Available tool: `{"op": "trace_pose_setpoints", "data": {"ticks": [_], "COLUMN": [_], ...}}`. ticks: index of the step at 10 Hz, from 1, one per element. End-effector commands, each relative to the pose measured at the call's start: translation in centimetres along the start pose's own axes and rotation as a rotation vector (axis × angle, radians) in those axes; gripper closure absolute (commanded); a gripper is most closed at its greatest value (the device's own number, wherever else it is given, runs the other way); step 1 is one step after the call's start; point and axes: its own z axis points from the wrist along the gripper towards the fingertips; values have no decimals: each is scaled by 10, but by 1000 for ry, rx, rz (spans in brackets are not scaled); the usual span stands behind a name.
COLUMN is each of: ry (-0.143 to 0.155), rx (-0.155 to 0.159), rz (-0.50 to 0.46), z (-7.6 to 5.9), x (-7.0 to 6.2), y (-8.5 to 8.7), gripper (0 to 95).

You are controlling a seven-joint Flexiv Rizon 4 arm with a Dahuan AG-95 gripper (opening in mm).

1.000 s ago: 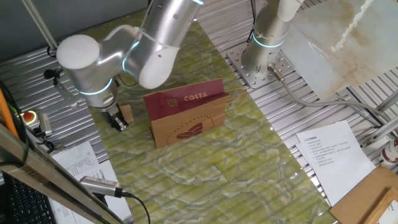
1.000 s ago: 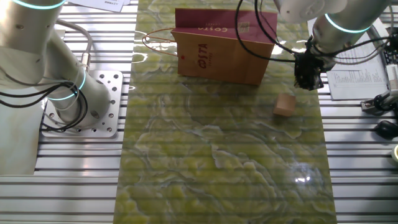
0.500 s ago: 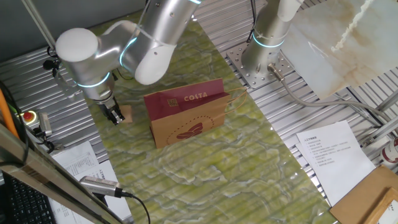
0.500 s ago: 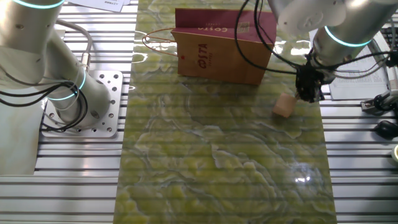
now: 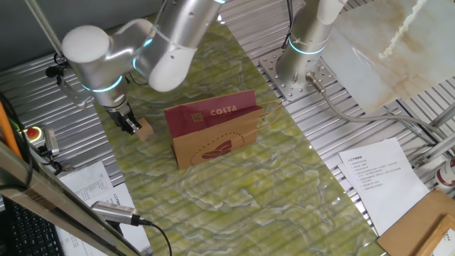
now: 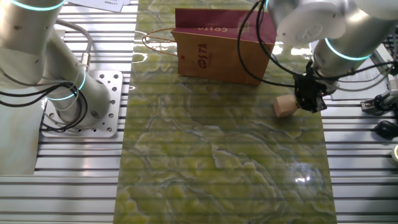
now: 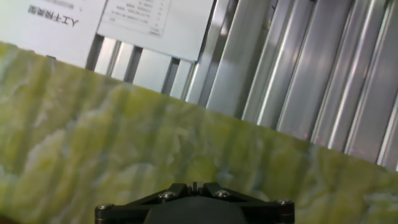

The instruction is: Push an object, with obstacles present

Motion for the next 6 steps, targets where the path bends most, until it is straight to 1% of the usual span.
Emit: {"op": "trace_pose_setpoints", "data": {"ticks": [1,3,5,6], "ry": [-9,-8,6,16], "rx": [-13,-16,-40,-43], "rz": [34,23,29,31], "z": [6,7,4,4], "x": [-4,-4,-2,2], "y": [3,1,3,3], "gripper": [950,950,950,950]}}
